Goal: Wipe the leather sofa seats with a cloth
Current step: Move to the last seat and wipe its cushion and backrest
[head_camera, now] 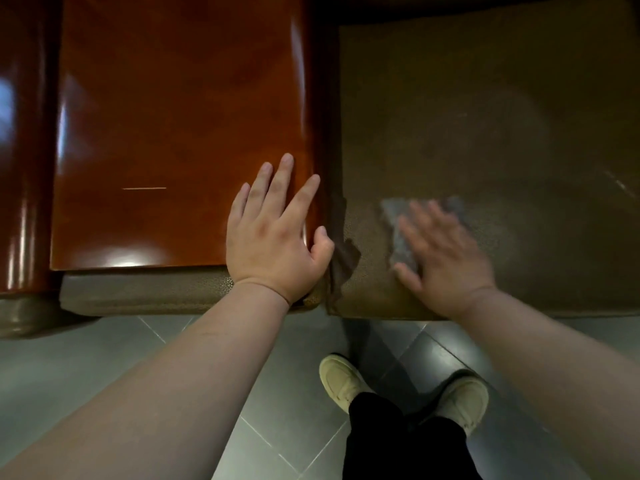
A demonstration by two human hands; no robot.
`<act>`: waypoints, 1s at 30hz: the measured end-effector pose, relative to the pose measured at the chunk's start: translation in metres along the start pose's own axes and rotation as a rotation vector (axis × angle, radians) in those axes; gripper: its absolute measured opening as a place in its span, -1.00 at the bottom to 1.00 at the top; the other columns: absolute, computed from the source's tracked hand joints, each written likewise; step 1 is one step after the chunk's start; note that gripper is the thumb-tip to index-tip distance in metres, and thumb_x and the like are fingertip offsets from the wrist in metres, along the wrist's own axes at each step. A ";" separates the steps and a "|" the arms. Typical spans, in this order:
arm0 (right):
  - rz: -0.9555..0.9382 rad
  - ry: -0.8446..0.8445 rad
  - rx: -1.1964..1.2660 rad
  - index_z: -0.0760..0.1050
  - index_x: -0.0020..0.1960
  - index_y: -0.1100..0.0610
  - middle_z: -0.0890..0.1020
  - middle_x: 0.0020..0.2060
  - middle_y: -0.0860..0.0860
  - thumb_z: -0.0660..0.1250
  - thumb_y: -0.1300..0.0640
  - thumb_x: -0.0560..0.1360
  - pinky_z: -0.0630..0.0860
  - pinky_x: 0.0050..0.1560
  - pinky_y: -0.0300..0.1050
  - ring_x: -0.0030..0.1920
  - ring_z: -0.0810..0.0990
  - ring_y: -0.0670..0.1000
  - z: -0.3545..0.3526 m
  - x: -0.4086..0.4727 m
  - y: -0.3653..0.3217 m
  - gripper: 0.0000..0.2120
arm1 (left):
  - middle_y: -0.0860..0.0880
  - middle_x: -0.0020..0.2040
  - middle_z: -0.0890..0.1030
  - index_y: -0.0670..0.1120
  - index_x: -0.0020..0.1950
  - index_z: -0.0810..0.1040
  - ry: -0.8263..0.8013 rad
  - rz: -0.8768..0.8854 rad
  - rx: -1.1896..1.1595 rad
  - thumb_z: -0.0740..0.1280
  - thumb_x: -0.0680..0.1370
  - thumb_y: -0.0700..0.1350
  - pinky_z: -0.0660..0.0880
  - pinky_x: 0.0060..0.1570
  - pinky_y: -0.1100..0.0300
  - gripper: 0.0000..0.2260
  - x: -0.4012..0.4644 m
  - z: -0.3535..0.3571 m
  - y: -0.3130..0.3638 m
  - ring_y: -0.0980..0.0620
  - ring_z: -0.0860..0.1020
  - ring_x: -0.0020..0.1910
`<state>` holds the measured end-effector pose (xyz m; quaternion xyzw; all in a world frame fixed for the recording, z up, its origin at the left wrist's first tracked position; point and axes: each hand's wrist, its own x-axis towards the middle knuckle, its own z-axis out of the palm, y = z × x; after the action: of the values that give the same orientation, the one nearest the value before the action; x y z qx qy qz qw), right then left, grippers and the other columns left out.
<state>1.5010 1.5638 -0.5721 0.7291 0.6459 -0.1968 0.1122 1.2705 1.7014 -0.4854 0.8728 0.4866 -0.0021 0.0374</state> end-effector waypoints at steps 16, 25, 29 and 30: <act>0.351 0.139 0.191 0.13 0.67 0.00 0.11 0.67 0.10 -0.13 -0.26 0.65 -0.06 0.65 0.15 0.67 -0.02 0.18 0.012 -0.032 0.086 -0.33 | -0.06 0.68 0.24 0.09 0.59 0.42 0.045 0.002 -0.018 0.16 0.56 0.16 0.16 0.61 -0.16 -0.41 -0.002 0.002 0.000 -0.13 0.19 0.66; -0.183 -0.024 0.130 -0.18 0.68 -0.17 -0.22 0.67 -0.04 -0.14 -0.34 0.67 -0.26 0.62 0.13 0.65 -0.31 0.10 0.002 -0.013 0.004 -0.36 | -0.08 0.66 0.28 0.06 0.57 0.46 0.067 0.011 -0.008 0.18 0.55 0.13 0.21 0.58 -0.18 -0.42 -0.001 0.003 0.000 -0.15 0.24 0.64; -0.086 0.078 0.042 0.07 0.68 -0.12 0.05 0.68 0.00 -0.17 -0.41 0.63 0.07 0.63 0.22 0.68 -0.06 0.11 0.007 -0.009 0.084 -0.30 | -0.09 0.65 0.31 0.05 0.56 0.47 0.090 0.011 -0.022 0.21 0.54 0.11 0.24 0.56 -0.18 -0.43 -0.001 0.006 -0.002 -0.16 0.27 0.62; 0.076 0.087 0.063 0.02 0.69 -0.10 -0.01 0.69 0.00 -0.25 -0.41 0.62 0.00 0.65 0.20 0.68 -0.12 0.10 0.004 -0.009 0.104 -0.27 | -0.09 0.65 0.31 0.05 0.56 0.47 0.090 0.013 -0.020 0.21 0.54 0.11 0.25 0.56 -0.18 -0.43 -0.001 0.006 -0.002 -0.17 0.27 0.62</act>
<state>1.6022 1.5393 -0.5809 0.7640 0.6156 -0.1808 0.0682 1.2691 1.7013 -0.4914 0.8748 0.4821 0.0423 0.0240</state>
